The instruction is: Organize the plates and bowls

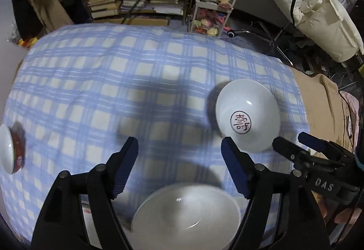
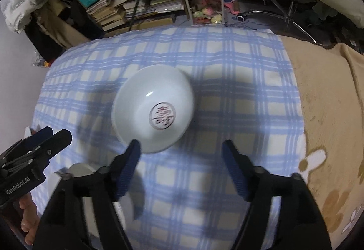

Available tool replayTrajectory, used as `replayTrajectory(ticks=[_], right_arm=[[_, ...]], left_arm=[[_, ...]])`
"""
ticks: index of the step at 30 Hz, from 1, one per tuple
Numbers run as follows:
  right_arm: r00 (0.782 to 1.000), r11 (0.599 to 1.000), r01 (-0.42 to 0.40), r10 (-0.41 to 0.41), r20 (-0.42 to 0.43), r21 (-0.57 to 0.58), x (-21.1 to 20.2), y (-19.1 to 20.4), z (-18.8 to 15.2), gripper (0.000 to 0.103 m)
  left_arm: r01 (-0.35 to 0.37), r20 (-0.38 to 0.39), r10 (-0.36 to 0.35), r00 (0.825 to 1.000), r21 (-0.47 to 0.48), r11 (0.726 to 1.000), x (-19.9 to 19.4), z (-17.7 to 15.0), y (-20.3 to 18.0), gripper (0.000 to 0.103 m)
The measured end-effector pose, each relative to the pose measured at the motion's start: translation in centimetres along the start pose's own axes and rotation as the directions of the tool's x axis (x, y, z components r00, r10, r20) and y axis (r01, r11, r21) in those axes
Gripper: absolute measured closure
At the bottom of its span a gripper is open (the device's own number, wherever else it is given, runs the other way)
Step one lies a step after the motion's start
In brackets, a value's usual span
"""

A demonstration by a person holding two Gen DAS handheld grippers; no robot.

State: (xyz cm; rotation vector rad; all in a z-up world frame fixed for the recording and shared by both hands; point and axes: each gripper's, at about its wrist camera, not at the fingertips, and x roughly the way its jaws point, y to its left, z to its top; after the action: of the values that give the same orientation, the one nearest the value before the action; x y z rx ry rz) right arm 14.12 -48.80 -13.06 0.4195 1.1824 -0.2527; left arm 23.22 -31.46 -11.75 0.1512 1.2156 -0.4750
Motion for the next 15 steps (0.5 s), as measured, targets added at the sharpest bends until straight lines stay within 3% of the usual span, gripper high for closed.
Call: replayTrajectory(ticks=[6, 15], right_arm=[[1.000, 1.000, 0.009, -0.009, -0.030, 0.007, 2.0, -1.0, 1.6, 0.013], [0.999, 0.999, -0.023, 0.024, -0.022, 0.024, 4.1, -1.7, 2.8, 0.013]], left_arm=[[0.032, -0.082, -0.035, 0.996, -0.038, 0.999, 4.0, 1.5, -0.7, 0.028], [0.002, -0.106, -0.003, 0.994, -0.008, 1.000, 7.0, 3.3, -2.0, 0.029]])
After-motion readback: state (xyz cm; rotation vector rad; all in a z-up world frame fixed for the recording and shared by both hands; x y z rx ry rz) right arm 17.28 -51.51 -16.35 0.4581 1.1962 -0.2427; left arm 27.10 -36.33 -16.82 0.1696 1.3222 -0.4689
